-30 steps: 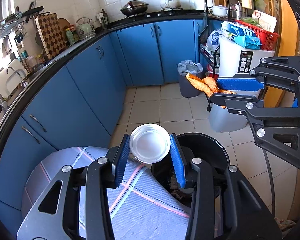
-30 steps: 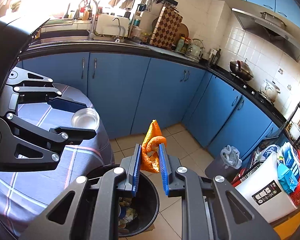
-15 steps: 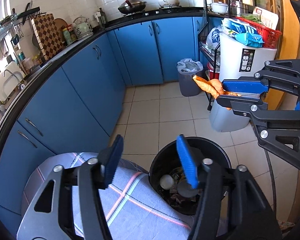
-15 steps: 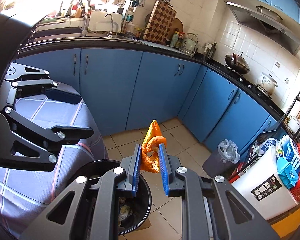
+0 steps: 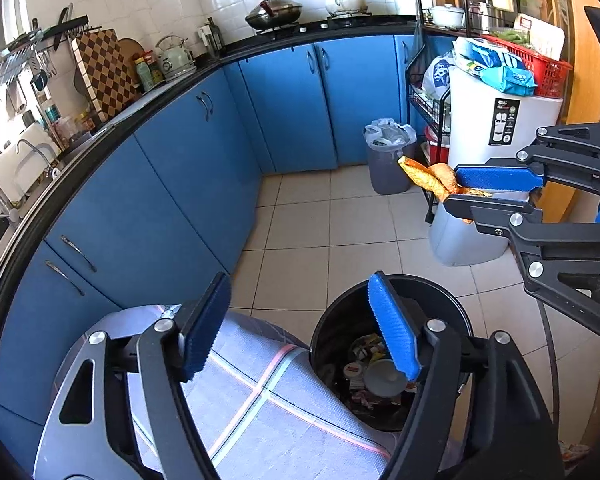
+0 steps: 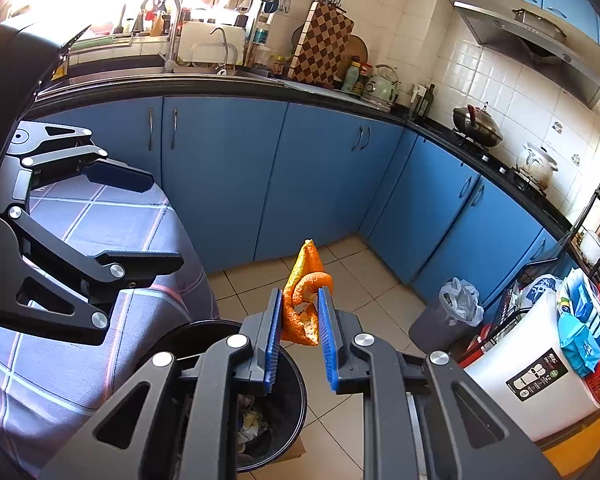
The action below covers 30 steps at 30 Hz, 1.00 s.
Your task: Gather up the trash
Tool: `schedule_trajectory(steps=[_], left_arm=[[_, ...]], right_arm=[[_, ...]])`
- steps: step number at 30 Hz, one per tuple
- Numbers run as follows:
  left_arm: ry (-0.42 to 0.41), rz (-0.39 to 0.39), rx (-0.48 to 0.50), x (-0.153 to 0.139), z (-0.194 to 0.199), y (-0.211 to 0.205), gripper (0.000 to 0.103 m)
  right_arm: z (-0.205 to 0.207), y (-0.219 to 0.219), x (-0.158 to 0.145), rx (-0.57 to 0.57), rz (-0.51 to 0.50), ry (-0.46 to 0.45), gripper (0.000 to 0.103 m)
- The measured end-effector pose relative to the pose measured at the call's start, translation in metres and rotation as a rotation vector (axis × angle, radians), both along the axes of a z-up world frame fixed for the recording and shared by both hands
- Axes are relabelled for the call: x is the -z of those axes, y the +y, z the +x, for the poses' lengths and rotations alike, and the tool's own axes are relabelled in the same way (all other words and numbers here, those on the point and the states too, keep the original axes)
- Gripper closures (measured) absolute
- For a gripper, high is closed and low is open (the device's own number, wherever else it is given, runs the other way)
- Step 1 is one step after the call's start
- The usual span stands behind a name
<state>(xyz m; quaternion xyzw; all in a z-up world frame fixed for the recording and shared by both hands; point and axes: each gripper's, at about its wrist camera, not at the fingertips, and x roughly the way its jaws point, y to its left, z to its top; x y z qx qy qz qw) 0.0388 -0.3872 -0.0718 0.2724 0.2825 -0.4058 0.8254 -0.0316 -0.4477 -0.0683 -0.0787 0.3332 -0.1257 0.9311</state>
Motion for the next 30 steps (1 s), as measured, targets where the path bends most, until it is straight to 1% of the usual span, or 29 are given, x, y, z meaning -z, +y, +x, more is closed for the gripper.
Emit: schedule_trajectory(steps=[1, 5, 8, 9, 10, 11, 12, 13, 14, 15, 20, 30], left_arm=[[-0.002, 0.003, -0.004, 0.000, 0.001, 0.001, 0.022], [-0.019, -0.003, -0.035, 0.000, 0.005, 0.005, 0.011], [-0.023, -0.009, -0.053, -0.001, 0.008, 0.009, 0.011], [-0.023, -0.011, -0.062, -0.001, 0.010, 0.010, 0.009], [-0.024, -0.015, -0.068, -0.001, 0.011, 0.012, 0.004], [-0.027, -0.021, -0.075, -0.002, 0.012, 0.014, 0.003], [-0.028, -0.023, -0.078, -0.002, 0.013, 0.015, 0.003], [-0.027, -0.023, -0.083, -0.002, 0.014, 0.016, 0.003], [-0.027, -0.024, -0.085, -0.002, 0.014, 0.016, 0.003], [-0.028, -0.024, -0.087, -0.002, 0.015, 0.016, 0.003], [-0.021, -0.028, -0.097, -0.002, 0.015, 0.017, 0.003], [-0.020, -0.023, -0.098, -0.001, 0.015, 0.016, 0.003]], right_arm=[[0.000, 0.000, 0.000, -0.001, 0.000, 0.000, 0.085], [-0.002, 0.000, 0.000, -0.006, -0.008, -0.008, 0.084], [-0.003, 0.001, -0.002, -0.013, -0.002, -0.016, 0.083], [-0.004, 0.001, -0.003, -0.013, -0.002, -0.019, 0.078], [-0.004, 0.001, -0.003, -0.010, -0.006, -0.022, 0.058], [-0.005, 0.001, -0.004, 0.002, -0.023, -0.033, 0.042], [-0.008, 0.002, -0.005, 0.017, -0.046, -0.055, 0.017], [-0.010, 0.004, -0.007, 0.021, -0.065, -0.078, 0.010], [-0.013, 0.005, -0.009, 0.015, -0.079, -0.102, 0.010], [-0.014, 0.005, -0.011, 0.013, -0.078, -0.102, 0.010], [-0.010, 0.004, -0.007, 0.037, -0.116, -0.077, 0.007], [-0.011, 0.006, -0.005, 0.034, -0.115, -0.072, 0.007]])
